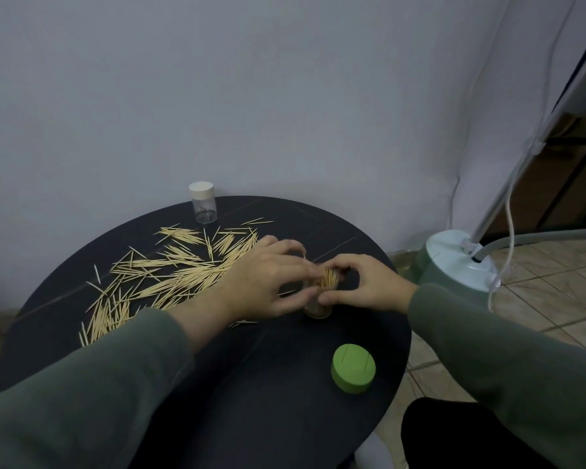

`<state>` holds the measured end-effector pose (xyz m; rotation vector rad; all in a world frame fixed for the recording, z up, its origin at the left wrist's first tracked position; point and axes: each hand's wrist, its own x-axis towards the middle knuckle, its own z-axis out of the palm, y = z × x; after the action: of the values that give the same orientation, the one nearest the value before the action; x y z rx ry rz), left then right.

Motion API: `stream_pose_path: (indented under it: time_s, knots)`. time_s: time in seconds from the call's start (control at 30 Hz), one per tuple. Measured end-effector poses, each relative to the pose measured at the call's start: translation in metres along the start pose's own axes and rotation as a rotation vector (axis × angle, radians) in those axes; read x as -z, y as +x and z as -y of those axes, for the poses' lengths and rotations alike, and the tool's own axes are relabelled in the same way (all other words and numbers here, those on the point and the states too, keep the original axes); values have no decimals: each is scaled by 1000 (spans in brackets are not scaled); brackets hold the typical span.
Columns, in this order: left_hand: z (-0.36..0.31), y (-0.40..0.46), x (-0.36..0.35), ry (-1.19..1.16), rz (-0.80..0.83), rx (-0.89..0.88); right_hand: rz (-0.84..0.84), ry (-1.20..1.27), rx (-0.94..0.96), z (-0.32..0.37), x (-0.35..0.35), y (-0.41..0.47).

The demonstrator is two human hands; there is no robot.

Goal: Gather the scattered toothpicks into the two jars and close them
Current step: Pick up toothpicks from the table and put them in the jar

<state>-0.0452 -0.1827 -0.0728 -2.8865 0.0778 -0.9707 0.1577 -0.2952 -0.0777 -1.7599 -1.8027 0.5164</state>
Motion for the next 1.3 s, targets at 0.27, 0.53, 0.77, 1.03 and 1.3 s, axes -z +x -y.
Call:
stream_pose_path:
  time_s: [0.27, 0.53, 0.77, 1.03, 1.3]
  knots:
    - [-4, -1, 3, -93, 17, 251, 14, -7, -17, 2, 1, 1]
    - [-14, -4, -1, -176, 16, 152, 15, -40, -15, 2, 2, 1]
    - [-6, -7, 1, -31, 5, 236, 11, -37, -33, 4, 1, 1]
    - [-11, -5, -4, -128, -33, 288, 4, -41, -18, 4, 2, 1]
    - [1, -6, 3, -297, 130, 556, 10, -72, -38, 6, 2, 1]
